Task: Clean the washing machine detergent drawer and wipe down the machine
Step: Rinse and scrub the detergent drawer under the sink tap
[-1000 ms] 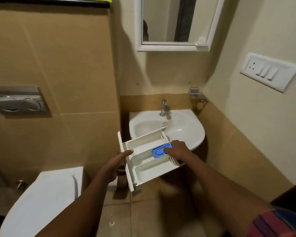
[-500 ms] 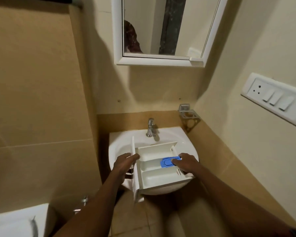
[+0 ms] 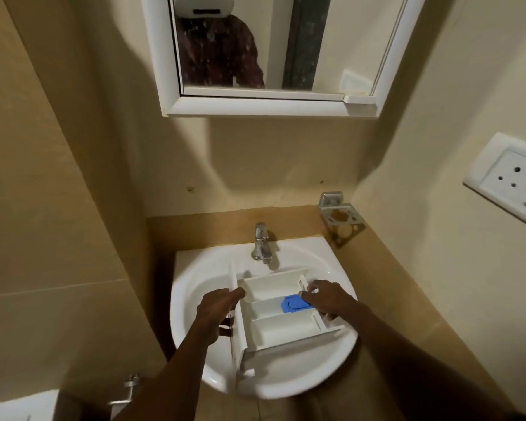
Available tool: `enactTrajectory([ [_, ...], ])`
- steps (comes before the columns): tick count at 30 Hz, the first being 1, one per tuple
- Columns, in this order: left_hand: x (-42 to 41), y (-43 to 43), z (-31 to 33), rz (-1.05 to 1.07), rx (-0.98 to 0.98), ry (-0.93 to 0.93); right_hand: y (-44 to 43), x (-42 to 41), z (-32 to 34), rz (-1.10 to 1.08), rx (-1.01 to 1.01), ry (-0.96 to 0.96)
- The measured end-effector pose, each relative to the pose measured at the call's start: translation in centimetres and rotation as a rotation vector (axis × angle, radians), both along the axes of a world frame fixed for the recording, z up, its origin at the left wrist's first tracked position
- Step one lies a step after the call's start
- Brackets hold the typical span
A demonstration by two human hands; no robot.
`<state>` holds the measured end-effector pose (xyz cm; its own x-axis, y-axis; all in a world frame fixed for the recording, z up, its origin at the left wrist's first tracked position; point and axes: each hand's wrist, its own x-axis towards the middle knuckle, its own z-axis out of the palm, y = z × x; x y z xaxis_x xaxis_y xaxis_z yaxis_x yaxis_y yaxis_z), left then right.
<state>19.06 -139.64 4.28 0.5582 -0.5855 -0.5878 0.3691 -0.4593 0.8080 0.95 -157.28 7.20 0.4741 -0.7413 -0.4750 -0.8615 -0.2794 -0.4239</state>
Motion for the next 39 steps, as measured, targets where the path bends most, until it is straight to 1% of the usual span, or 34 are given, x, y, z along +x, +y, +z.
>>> enactTrajectory([
  [1,0.2,-0.5,-0.3,0.007,0.007,-0.001,-0.8,0.4,-0.1,0.047,-0.013,0.05],
  [3,0.4,-1.4,-0.5,0.021,0.026,-0.013,-2.4,1.4,-0.2,0.169,-0.124,0.204],
  [4,0.6,-1.8,-0.6,0.032,0.034,-0.021,-3.2,1.9,-0.2,0.207,-0.178,0.244],
  [6,1.0,-2.5,-1.0,0.047,0.049,-0.031,-4.7,3.6,0.2,0.229,-0.221,0.202],
  [11,1.3,-2.7,-1.7,0.097,0.024,-0.026,-6.8,8.7,1.9,0.21,-0.245,-0.084],
  [14,1.1,-2.9,-1.8,0.12,0.01,-0.014,-7.4,11.3,2.0,0.233,-0.206,-0.186],
  [18,1.3,-3.0,-2.3,0.136,-0.002,0.015,-8.0,14.0,1.0,0.3,-0.211,-0.144],
  [25,1.7,-3.1,-2.7,0.118,-0.038,0.053,-8.1,15.2,-0.2,0.229,-0.243,-0.124],
  [34,2.7,-2.9,-3.6,0.115,-0.038,0.069,-8.1,15.8,-0.6,0.209,-0.298,-0.141],
  [39,3.1,-2.7,-3.7,0.106,-0.047,0.077,-9.5,15.0,-0.8,0.23,-0.411,-0.108],
])
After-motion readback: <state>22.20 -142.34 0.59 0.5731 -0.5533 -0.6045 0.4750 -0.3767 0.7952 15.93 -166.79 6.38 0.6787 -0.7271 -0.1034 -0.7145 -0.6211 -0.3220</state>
